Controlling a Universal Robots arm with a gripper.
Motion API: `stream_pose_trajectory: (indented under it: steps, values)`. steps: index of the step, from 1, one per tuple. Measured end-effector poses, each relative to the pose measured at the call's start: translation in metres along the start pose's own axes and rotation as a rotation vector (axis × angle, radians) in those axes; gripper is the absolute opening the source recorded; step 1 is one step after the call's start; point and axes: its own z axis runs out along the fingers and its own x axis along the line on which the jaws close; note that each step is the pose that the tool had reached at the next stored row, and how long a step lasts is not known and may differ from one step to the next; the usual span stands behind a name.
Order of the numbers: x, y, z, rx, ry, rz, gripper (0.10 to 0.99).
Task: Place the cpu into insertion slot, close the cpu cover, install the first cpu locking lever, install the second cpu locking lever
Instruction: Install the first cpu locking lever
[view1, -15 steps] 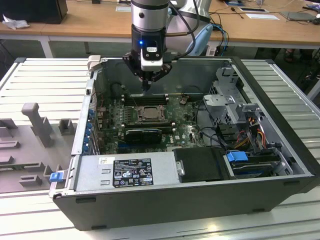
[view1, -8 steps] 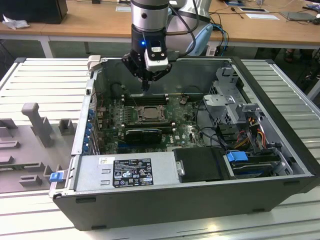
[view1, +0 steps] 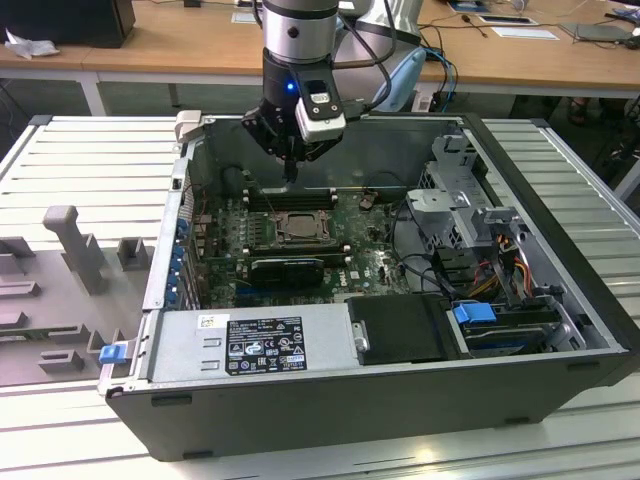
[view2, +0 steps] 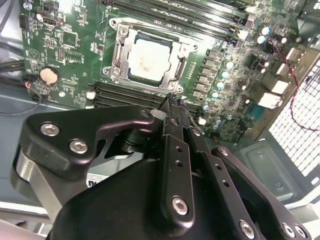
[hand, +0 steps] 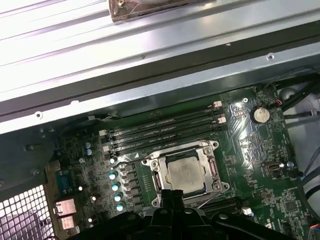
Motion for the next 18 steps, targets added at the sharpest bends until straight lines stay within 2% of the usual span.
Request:
stream_pose_trajectory:
  steps: [18]
  values:
    - [0.0,-0.0001,0.0,0.005,0.0068,-0.145,0.106]
